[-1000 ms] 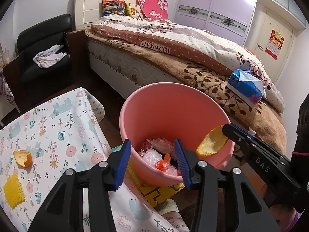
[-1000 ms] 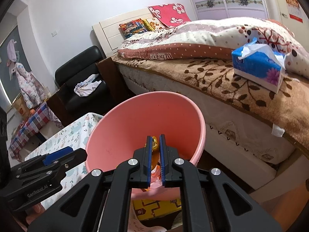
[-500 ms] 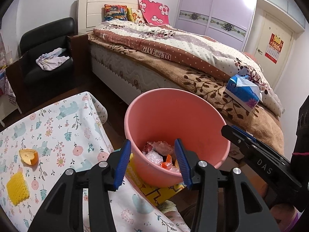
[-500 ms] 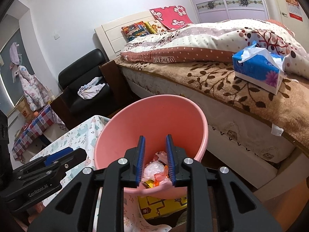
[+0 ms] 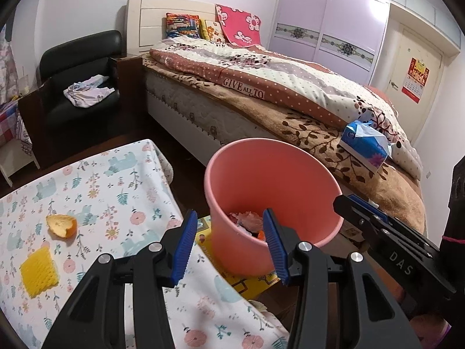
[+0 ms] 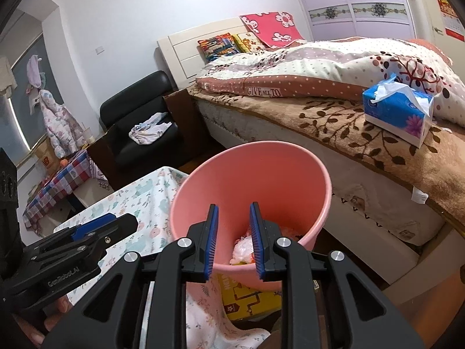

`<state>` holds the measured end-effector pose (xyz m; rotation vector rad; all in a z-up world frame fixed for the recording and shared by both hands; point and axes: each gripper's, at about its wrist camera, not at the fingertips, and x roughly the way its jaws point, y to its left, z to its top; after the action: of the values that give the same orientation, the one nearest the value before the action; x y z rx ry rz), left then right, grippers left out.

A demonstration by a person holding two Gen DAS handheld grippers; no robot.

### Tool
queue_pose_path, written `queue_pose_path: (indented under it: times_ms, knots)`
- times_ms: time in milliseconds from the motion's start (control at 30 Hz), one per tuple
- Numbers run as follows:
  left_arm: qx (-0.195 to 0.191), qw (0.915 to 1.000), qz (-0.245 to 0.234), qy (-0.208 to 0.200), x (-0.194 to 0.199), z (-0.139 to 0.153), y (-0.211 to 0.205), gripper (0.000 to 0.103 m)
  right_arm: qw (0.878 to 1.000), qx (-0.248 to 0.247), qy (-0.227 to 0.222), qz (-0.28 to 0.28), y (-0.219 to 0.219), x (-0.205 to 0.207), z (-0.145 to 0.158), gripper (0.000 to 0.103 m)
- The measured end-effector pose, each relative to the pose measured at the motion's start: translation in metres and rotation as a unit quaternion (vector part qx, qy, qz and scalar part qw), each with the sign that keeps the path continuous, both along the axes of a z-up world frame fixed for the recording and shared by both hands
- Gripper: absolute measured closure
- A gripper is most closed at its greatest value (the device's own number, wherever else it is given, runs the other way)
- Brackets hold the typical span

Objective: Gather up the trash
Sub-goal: 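Move both open grippers back over the yellow foam net and remaining peel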

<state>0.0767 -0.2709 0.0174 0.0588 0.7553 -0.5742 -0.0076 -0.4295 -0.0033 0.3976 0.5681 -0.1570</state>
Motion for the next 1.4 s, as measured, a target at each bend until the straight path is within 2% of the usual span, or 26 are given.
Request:
queue_pose_path:
  times_ms: [900, 1233, 1400]
  knots:
    - [-0.006, 0.9973, 0.073, -0.007, -0.010, 0.003, 0.097, 0.056, 0.997, -0.028, 0.007, 0.072, 0.079, -0.003, 0.018, 0.080]
    - [0.004, 0.9948, 0.102, 0.000, -0.007, -0.008, 0.140, 0.052, 0.994, -0.032, 0.021, 0.105, 0.111, 0.007, 0.014, 0.080]
    - [0.015, 0.9931, 0.116, -0.009, -0.007, -0.012, 0.176, 0.047, 0.992, -0.031, 0.027, 0.123, 0.125, 0.013, 0.011, 0.079]
